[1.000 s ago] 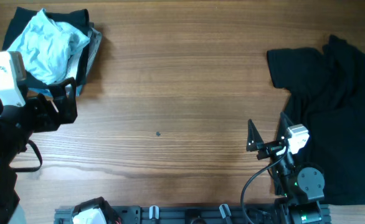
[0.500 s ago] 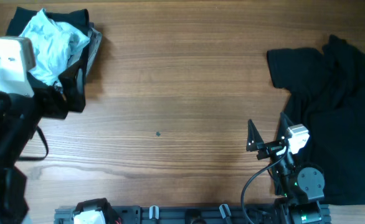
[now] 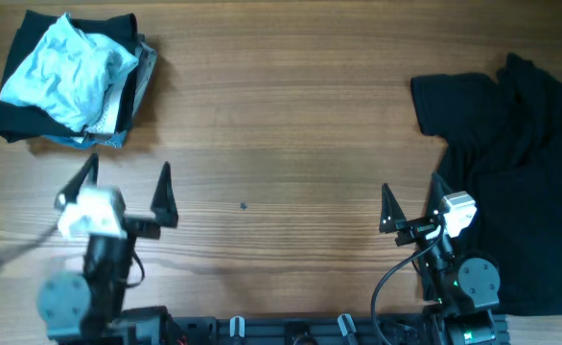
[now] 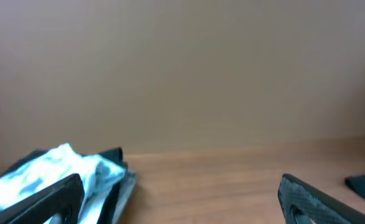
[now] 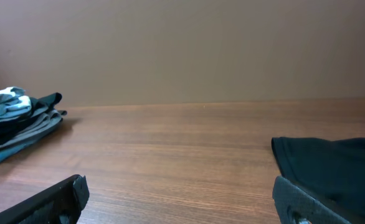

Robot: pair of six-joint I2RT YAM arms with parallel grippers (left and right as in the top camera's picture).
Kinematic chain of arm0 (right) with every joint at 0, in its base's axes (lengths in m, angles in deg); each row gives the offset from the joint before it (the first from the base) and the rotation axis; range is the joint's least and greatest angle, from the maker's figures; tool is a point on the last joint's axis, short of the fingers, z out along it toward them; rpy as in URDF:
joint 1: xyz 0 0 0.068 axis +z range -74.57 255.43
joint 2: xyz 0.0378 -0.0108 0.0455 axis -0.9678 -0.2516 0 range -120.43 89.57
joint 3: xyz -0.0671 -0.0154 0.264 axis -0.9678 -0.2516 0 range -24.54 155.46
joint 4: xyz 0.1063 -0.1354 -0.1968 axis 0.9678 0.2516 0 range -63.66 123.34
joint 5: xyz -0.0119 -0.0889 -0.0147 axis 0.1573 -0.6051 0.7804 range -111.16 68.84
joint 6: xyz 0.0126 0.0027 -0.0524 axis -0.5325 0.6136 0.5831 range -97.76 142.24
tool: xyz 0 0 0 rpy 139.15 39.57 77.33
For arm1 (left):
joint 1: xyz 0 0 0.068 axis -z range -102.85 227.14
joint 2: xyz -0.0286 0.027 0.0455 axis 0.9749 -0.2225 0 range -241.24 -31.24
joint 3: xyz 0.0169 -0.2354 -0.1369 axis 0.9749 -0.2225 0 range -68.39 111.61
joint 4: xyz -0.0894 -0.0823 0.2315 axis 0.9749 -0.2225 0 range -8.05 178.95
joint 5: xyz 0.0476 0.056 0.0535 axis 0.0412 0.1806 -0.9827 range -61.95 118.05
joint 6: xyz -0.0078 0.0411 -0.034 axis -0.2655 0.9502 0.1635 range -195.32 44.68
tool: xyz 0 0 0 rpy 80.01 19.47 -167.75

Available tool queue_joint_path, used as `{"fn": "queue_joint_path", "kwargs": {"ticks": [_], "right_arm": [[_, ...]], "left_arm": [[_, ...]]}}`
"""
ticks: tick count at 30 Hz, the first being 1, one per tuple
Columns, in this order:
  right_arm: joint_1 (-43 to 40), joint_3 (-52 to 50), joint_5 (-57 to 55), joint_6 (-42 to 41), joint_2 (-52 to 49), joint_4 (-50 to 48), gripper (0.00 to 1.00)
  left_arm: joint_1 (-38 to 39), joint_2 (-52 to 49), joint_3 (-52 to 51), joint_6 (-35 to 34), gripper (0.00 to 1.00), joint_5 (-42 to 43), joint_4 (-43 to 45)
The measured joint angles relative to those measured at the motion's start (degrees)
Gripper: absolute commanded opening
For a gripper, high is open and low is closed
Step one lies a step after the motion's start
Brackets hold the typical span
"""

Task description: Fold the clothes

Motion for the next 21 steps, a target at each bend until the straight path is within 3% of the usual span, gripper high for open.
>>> {"fn": "queue_joint_path", "kwargs": {"ticks": [5, 9, 14, 21], "right_arm": [[0.00, 0.00, 0.02, 0.00, 0.04, 0.00, 1.00], [0.00, 0.00, 0.02, 0.00, 0.04, 0.00, 1.00], [0.00, 0.00, 0.00, 0.00, 0.04, 0.00, 1.00], [0.00, 0.00, 0.02, 0.02, 0.04, 0.00, 1.00]], "left_arm": [[0.02, 12.41, -15.78, -0.20, 1.00, -2.43, 7.85], [0.02, 13.64, -27.10, -0.20, 1.00, -2.60, 14.25], [0.11, 13.64, -29.05, -0.20, 1.00, -2.62, 8.31], [0.11, 13.64, -29.05, -0.20, 1.00, -2.80, 8.28]]}}
